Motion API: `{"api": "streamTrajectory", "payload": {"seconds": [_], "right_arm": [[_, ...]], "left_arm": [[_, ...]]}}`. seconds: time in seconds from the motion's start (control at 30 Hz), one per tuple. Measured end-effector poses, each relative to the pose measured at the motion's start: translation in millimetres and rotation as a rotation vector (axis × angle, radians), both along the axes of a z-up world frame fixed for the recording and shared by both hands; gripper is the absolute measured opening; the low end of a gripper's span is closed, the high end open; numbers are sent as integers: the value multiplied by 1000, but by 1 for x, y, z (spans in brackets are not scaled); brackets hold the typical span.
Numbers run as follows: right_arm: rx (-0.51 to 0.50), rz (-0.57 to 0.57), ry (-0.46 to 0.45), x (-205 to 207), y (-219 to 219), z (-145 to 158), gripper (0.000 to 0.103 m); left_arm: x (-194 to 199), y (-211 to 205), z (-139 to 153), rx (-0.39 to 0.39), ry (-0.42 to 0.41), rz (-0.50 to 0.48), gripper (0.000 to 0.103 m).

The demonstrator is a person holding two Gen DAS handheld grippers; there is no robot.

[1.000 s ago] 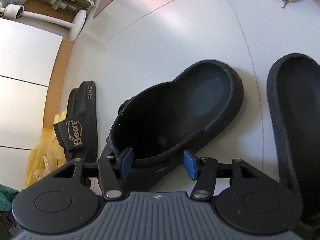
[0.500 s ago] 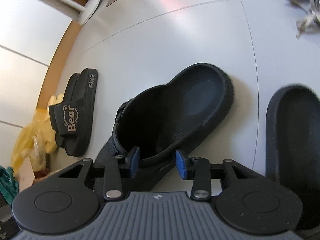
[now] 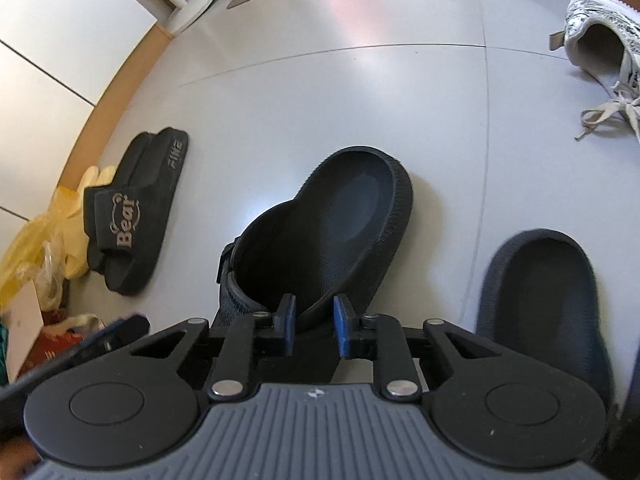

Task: Organize scattered shoes
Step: 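Lower the clog beside its matching clog and open the right gripper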

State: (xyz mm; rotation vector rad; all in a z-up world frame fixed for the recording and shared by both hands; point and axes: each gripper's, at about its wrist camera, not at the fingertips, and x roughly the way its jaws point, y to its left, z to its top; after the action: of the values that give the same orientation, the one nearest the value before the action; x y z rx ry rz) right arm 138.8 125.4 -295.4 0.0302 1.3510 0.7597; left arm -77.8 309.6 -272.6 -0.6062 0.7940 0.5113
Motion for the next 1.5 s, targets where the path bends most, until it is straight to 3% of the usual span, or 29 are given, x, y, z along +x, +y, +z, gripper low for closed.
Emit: {"api": "streamTrajectory", "payload": {"seconds": [0.77, 0.83, 0.9, 0.93, 1.07, 1.27, 1.37, 1.5], "right_arm": [[-141, 56, -33, -22, -46, 17, 22], [-131, 18, -35, -22, -53, 26, 35], [-124, -27, -39, -25, -59, 32, 66], [-104, -48, -37, -28, -62, 34, 70], [-67, -44, -29, -40, -57, 35, 76], [-100, -37, -35, -51, -33, 21, 81], [-105, -45, -50, -53, -25, 15, 89], [-116, -79, -62, -49, -22, 8, 89]], "left_arm": [[6, -8, -4, -42, -30, -12, 65], [7, -8, -3, -49, -38, -11, 65], [7, -7, -3, -52, -44, -10, 65], [7, -7, -2, -55, -47, -10, 65], [6, -7, -2, -56, -48, -18, 65], [6, -9, -2, -43, -27, -28, 65], [8, -11, -3, -44, -23, -33, 65], [12, -14, -3, -31, -9, -45, 65]]}}
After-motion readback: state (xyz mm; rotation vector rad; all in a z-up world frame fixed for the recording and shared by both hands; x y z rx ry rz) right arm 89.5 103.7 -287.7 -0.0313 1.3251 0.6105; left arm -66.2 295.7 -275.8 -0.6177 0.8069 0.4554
